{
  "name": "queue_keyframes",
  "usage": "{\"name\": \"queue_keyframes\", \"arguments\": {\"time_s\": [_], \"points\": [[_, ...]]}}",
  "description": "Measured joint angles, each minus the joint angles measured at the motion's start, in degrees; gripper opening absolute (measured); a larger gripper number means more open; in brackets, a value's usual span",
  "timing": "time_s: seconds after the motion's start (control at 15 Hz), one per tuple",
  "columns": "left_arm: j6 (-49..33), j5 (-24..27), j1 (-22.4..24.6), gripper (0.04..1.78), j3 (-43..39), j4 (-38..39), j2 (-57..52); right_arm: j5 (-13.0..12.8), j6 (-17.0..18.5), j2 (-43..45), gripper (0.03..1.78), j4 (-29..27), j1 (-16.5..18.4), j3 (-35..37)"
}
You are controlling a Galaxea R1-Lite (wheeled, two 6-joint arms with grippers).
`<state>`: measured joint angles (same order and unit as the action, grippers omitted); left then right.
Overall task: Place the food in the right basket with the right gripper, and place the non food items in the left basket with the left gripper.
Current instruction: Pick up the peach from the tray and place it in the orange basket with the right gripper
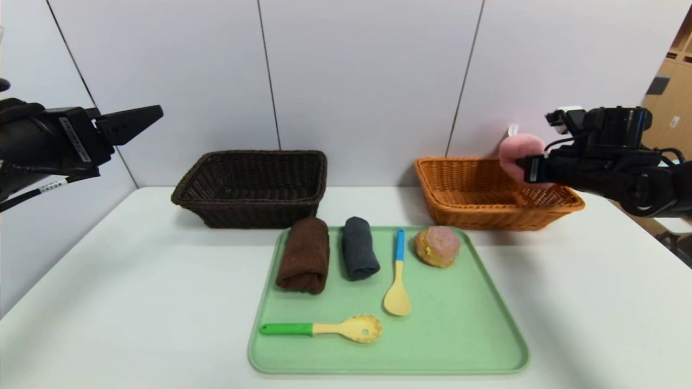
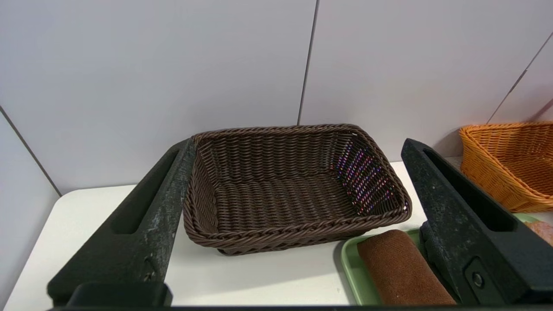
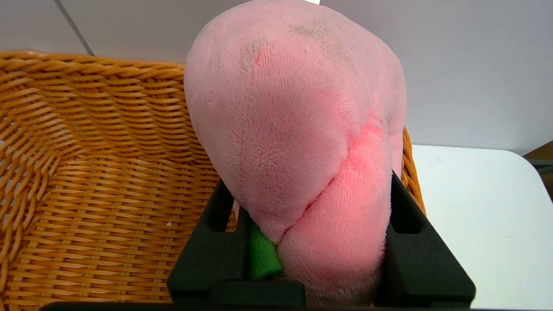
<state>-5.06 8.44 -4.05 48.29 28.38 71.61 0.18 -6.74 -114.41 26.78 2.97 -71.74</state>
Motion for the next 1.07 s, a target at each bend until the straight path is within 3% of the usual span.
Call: {"name": "queue_keyframes", "arguments": {"time_s": [0.33, 0.53, 0.73, 1.07], "points": [[0.02, -0.04, 0.0, 1.69, 0.16, 0.01, 0.55, 1.29, -0.52, -1.72, 0.7, -0.07, -0.41, -0.33], [0.1, -0.06, 0.0, 1.69, 0.27, 0.01, 0.69, 0.66, -0.41, -1.88, 0.98, -0.72, -1.19, -0.34], [0.1, -0.15, 0.06, 1.69, 0.39, 0.0, 0.77, 0.5, -0.34, -2.18, 1.22, 2.62, -1.35, -0.61], [0.1, -0.06, 0.09, 1.69, 0.5, 0.01, 0.63, 0.41, -0.67, -1.52, 1.46, 2.84, -1.44, 0.33]]}}
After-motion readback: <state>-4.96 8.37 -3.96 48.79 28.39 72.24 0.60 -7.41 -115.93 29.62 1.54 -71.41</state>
